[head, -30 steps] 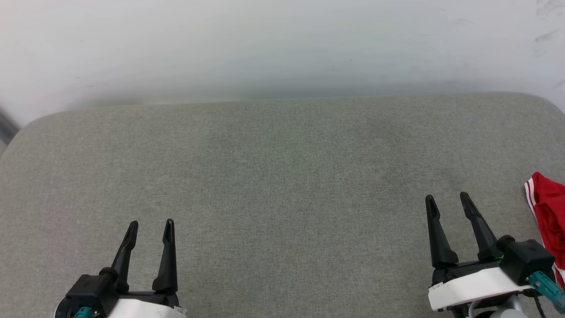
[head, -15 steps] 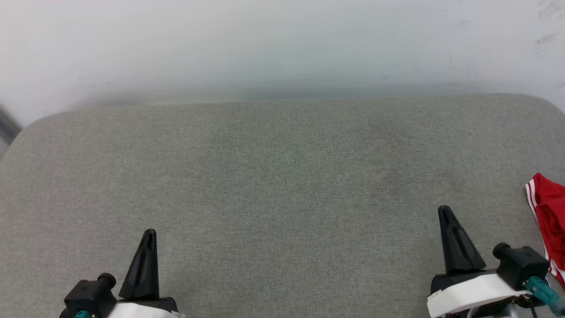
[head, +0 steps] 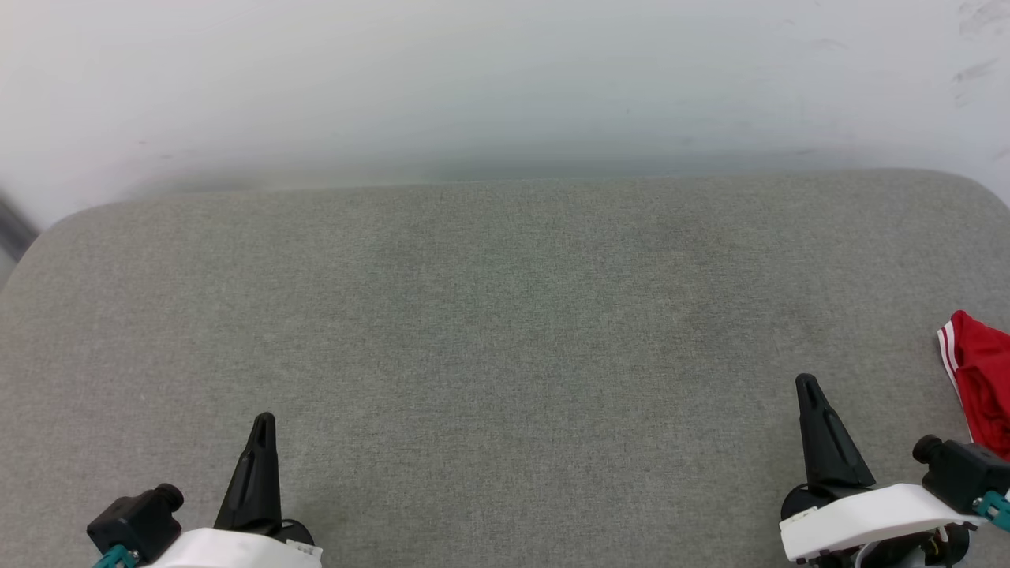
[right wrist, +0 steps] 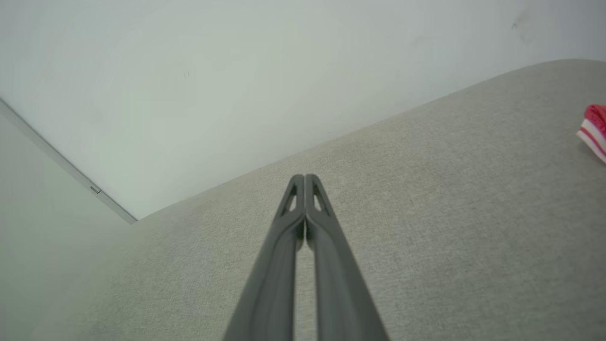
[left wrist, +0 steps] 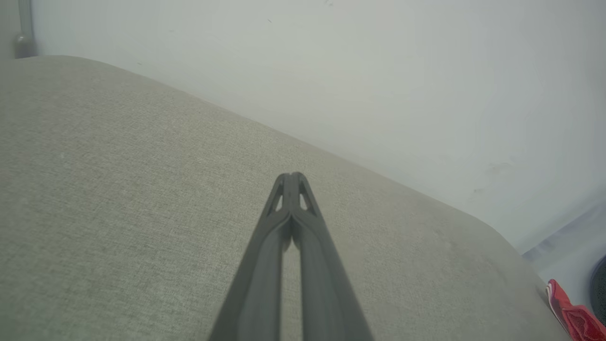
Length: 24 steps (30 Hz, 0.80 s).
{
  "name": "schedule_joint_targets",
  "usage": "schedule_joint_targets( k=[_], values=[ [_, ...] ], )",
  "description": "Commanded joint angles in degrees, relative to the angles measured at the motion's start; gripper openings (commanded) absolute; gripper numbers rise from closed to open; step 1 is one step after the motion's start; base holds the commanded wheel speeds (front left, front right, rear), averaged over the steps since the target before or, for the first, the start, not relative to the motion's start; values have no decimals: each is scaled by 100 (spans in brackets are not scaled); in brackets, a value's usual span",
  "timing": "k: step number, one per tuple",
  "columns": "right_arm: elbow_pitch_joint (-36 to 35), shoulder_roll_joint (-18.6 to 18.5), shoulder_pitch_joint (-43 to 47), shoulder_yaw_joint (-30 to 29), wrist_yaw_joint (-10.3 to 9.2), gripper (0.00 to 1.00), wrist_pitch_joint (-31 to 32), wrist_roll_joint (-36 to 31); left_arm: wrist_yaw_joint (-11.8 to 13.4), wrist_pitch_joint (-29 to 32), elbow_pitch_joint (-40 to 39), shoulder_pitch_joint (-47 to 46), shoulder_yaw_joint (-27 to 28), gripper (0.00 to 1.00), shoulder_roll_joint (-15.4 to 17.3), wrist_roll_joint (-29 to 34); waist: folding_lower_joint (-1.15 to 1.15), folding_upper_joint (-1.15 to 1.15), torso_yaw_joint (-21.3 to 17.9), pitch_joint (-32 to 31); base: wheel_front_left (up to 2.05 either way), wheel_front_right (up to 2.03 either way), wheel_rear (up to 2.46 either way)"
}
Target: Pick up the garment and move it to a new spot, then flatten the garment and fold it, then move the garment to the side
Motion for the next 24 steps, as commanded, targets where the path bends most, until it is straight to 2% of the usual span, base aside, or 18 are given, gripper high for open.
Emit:
schedule_joint_targets(
  k=[1, 24],
  values=[
    [-49, -56, -183, -28, 0, 0, 28, 235, 5, 44, -46, -178, -3, 0, 38, -219, 0, 0, -1, -2, 0, 0, 0],
    [141, -119, -331, -161, 0, 0, 425, 2225, 1, 496, 288, -484, 27, 0, 63, -2126, 0, 0, -18, -40, 0, 0, 0]
  ],
)
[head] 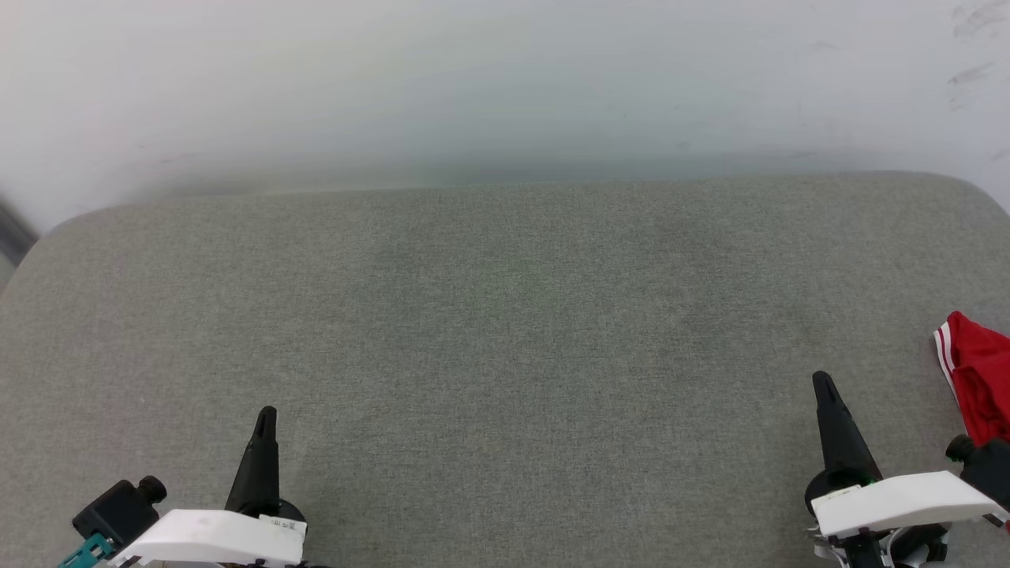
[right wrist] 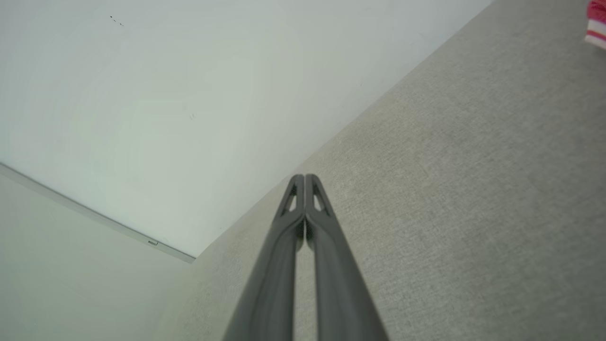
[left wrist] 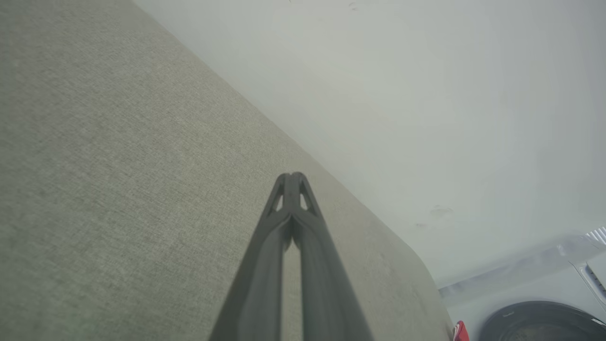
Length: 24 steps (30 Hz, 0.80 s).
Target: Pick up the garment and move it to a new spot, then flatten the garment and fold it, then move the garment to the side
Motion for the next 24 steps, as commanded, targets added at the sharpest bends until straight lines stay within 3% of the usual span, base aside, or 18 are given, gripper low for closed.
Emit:
schedule_joint_targets(
  k=[1, 24],
  values=[
    [-36, -52, -184, -24, 1, 0, 40, 202, 1, 39, -36, -179, 19, 0, 38, -185, 0, 0, -1, -3, 0, 0, 0],
    [112, -64, -285, -169, 1, 0, 375, 1657, 0, 411, 211, -395, 85, 0, 22, -1583, 0, 0, -18, -39, 0, 0, 0]
  ],
)
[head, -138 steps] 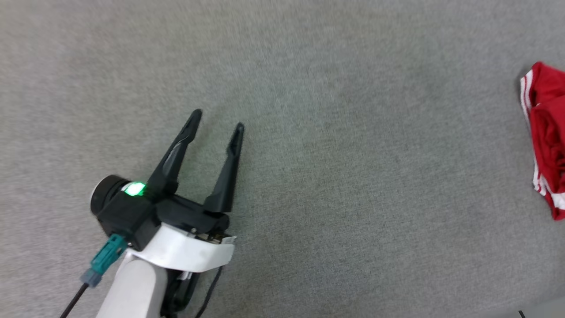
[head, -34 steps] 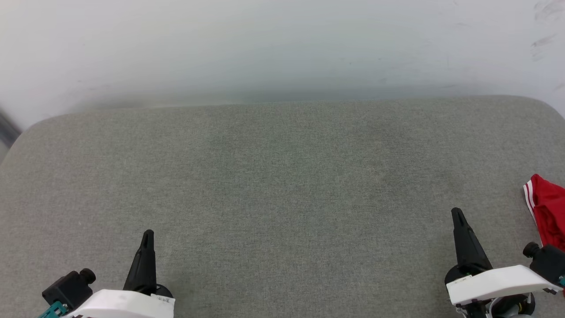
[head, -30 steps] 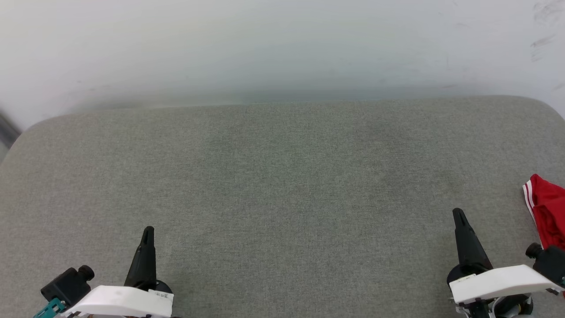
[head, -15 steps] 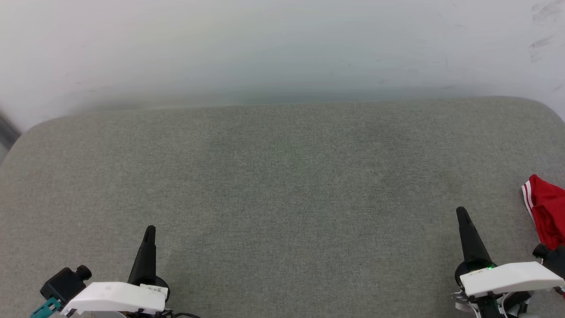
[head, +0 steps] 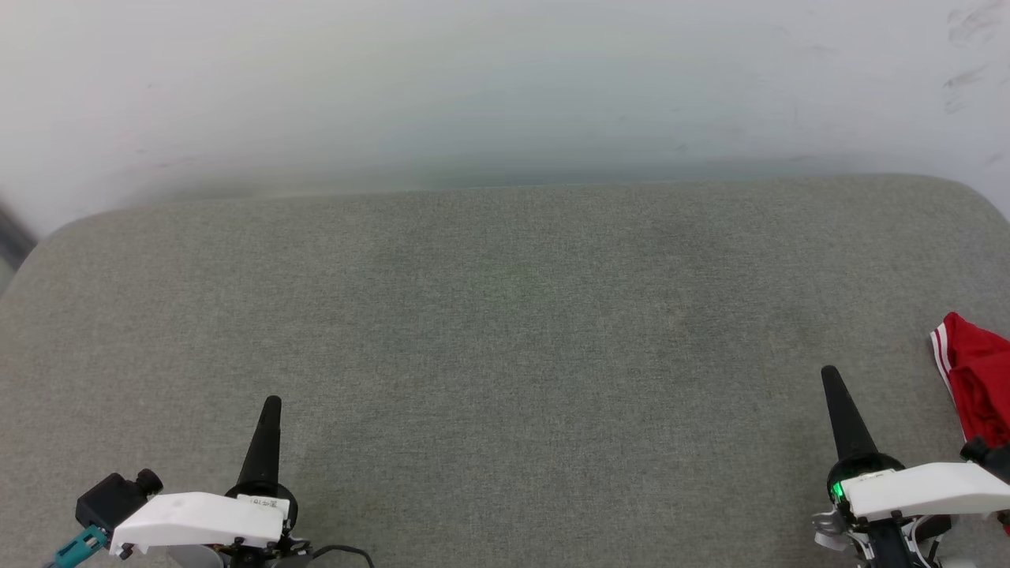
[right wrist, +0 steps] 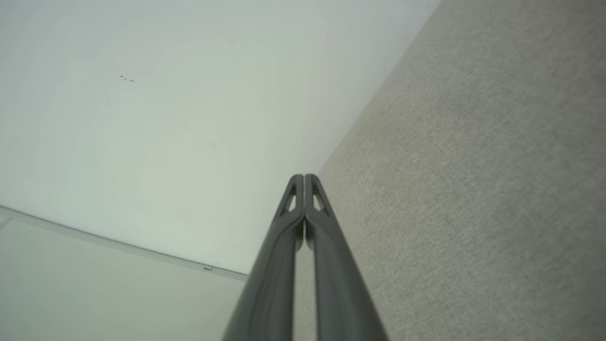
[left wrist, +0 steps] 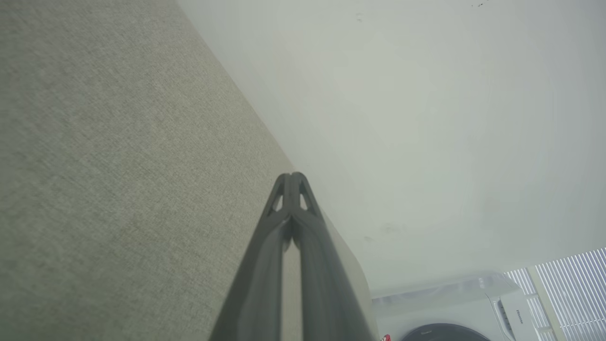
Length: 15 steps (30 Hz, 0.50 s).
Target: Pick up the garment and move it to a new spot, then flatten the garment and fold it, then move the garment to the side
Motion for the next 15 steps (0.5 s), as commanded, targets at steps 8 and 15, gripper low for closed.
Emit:
schedule_joint_targets(
  k=[8, 15],
  values=[
    [14, -40, -164, -66, 1, 0, 127, 518, 0, 132, 48, -195, 58, 0, 11, -491, 0, 0, -6, -13, 0, 0, 0],
    [55, -35, -199, -114, 1, 0, 220, 888, 0, 235, 112, -243, 80, 0, -1, -845, 0, 0, -11, -24, 0, 0, 0]
  ],
)
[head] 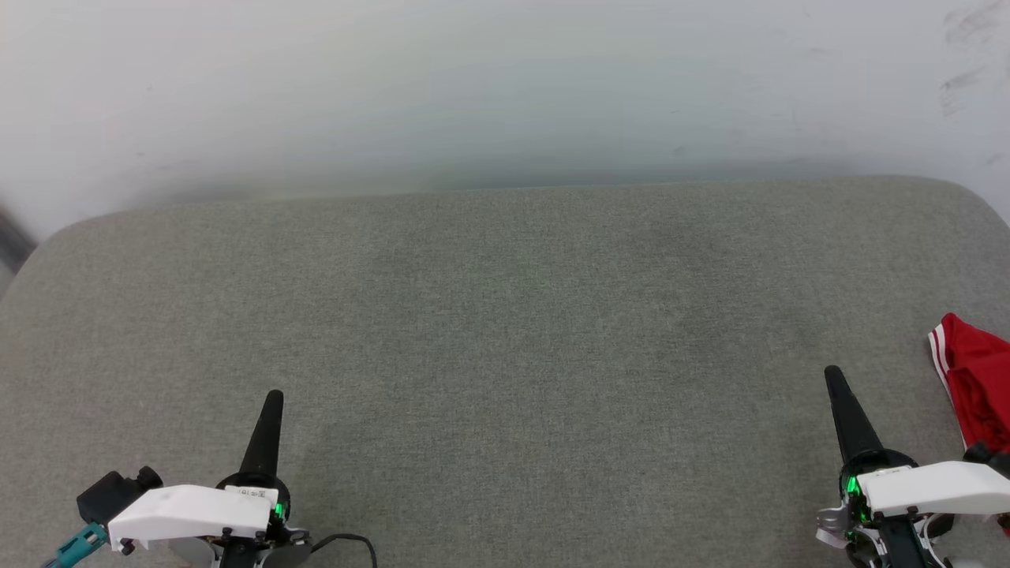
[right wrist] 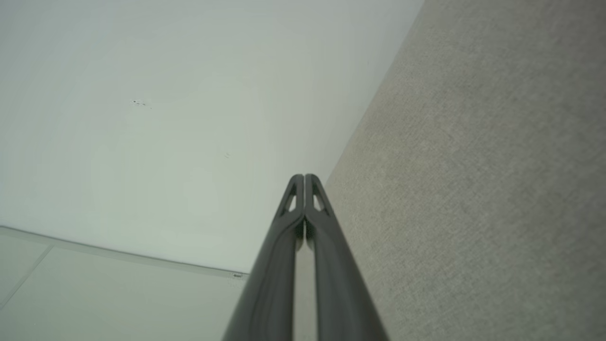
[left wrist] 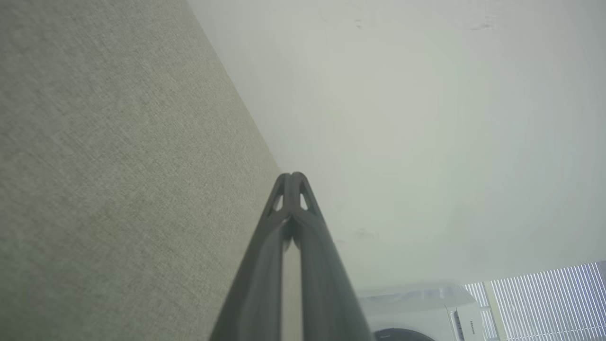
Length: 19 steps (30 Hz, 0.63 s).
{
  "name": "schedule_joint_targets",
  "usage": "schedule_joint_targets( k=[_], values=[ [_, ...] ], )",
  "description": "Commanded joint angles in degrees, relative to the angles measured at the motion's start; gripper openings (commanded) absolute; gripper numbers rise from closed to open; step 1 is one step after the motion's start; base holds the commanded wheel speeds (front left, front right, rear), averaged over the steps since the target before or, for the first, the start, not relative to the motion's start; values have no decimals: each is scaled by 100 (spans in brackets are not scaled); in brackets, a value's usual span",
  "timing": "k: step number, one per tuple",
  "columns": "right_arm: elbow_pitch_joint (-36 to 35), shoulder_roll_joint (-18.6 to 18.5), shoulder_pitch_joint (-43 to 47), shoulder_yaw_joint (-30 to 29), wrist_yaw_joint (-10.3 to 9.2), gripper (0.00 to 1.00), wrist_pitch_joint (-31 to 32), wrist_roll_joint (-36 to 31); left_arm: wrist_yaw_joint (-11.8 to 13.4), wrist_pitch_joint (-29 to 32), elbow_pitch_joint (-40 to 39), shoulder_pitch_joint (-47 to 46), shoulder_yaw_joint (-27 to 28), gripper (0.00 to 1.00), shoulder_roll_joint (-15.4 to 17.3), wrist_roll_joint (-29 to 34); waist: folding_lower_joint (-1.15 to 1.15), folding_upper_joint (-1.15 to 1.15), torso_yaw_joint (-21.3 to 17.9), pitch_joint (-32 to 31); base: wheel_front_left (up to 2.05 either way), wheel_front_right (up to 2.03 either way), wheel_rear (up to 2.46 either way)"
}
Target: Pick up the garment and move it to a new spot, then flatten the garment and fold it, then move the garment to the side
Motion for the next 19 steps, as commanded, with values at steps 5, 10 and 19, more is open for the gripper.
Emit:
schedule_joint_targets(
  k=[5, 10, 19],
  values=[
    [15, -28, -153, -58, 1, 0, 95, 365, 0, 103, 31, -145, 42, 0, -6, -345, 0, 0, -4, -10, 0, 0, 0],
    [40, -23, -172, -90, 0, 0, 155, 600, 0, 176, 77, -189, 59, 0, -15, -569, 0, 0, -8, -18, 0, 0, 0],
    [84, -12, -202, -146, 0, 0, 265, 999, 0, 292, 148, -243, 91, 0, -30, -952, 0, 0, -15, -33, 0, 0, 0]
  ],
)
